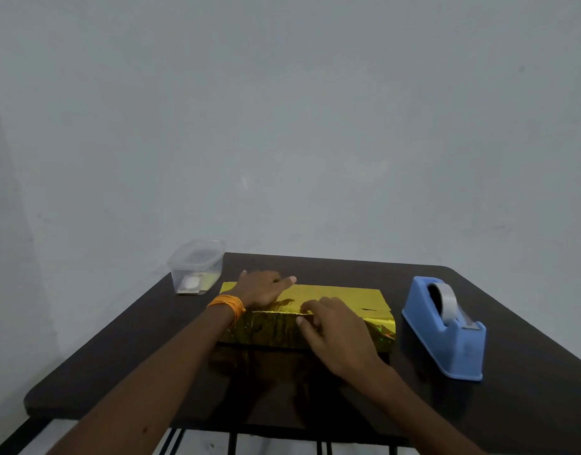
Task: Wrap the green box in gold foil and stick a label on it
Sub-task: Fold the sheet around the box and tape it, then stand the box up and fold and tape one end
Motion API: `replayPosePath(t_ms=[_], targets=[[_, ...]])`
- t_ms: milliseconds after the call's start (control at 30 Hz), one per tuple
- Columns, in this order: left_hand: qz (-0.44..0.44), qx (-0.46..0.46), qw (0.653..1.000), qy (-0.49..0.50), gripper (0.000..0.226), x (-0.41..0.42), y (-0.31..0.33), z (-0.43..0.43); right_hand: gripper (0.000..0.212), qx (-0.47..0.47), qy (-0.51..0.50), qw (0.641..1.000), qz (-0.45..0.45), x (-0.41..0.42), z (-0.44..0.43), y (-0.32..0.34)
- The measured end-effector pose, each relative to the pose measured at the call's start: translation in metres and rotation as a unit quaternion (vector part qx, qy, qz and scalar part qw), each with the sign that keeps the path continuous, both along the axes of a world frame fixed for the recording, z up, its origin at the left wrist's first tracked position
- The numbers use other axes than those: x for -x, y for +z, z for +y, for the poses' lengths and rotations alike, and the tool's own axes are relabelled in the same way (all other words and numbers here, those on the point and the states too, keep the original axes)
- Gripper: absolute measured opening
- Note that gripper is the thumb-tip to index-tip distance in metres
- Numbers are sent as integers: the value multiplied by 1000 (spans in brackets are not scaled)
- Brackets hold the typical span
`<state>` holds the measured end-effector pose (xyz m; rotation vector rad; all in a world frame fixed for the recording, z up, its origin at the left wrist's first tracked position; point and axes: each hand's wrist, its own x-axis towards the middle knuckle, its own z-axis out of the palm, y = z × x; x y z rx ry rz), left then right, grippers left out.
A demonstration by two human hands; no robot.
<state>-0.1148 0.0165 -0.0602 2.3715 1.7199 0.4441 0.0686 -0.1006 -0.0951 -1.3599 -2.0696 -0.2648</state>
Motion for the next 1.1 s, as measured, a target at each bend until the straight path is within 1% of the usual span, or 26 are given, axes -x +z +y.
replayPosePath(t_ms=[67, 133, 200, 267, 300, 333, 400, 433, 500, 567, 633, 700, 733, 767, 800, 833, 867, 900, 933, 1000, 1033, 1100], targets=[[-1, -3, 1000, 8, 73, 2, 1, -1, 27, 17, -5, 998, 57, -8, 6, 1], [-21, -13, 1000, 6, 72, 8, 3, -6, 20, 54, -12, 992, 114, -20, 21, 1], [-78, 26, 997, -7, 74, 17, 7, -12, 13, 93, -11, 985, 146, -33, 38, -2], [-165, 83, 983, -15, 69, 25, 5, -17, 8, 120, 12, 977, 176, -44, 48, -4], [-194, 102, 976, -12, 66, 28, 3, -20, 11, 145, 37, 966, 212, -48, 50, -6], [-213, 115, 970, -5, 61, 30, -2, -22, 15, 181, 62, 946, 261, -51, 50, -8], [-246, 136, 960, -2, 50, 32, -15, -25, 19, 251, 90, 895, 358, -56, 49, -18], [-258, 144, 955, -10, 49, 31, -22, -26, 19, 273, 88, 876, 388, -58, 48, -24], [-290, 160, 943, -24, 52, 26, -29, -31, 19, 296, 72, 862, 406, -58, 44, -30], [-341, 191, 920, -20, 54, 20, -30, -38, 23, 316, 72, 842, 432, -53, 35, -25], [-388, 227, 893, -9, 54, 18, -27, -44, 28, 333, 87, 803, 487, -47, 28, -17], [-442, 240, 864, 2, 64, 19, -25, -42, 31, 318, 99, 776, 535, -46, 23, -8], [-486, 233, 842, 7, 65, 18, -22, -41, 33, 303, 106, 770, 552, -46, 21, -3], [-538, 225, 812, 10, 61, 17, -16, -40, 36, 287, 116, 767, 563, -48, 20, 1], [-587, 218, 779, 11, 54, 16, -8, -41, 40, 272, 128, 774, 558, -51, 20, 5], [-627, 207, 751, 10, 46, 14, 2, -43, 46, 256, 141, 788, 542, -54, 17, 11], [-651, 198, 733, -3, 39, 12, 12, -46, 50, 239, 152, 806, 519, -56, 15, 17], [-653, 189, 733, -24, 37, 11, 23, -49, 50, 220, 161, 823, 498, -57, 12, 24], [-639, 181, 746, -46, 40, 9, 31, -52, 47, 199, 167, 836, 482, -57, 11, 31], [-579, 152, 798, -78, 51, 7, 43, -55, 31, 158, 164, 851, 473, -56, 12, 42], [-554, 138, 816, -84, 55, 6, 48, -57, 22, 139, 155, 852, 480, -55, 15, 46], [-532, 143, 829, -92, 58, 3, 54, -57, 10, 119, 128, 849, 499, -56, 22, 51]])
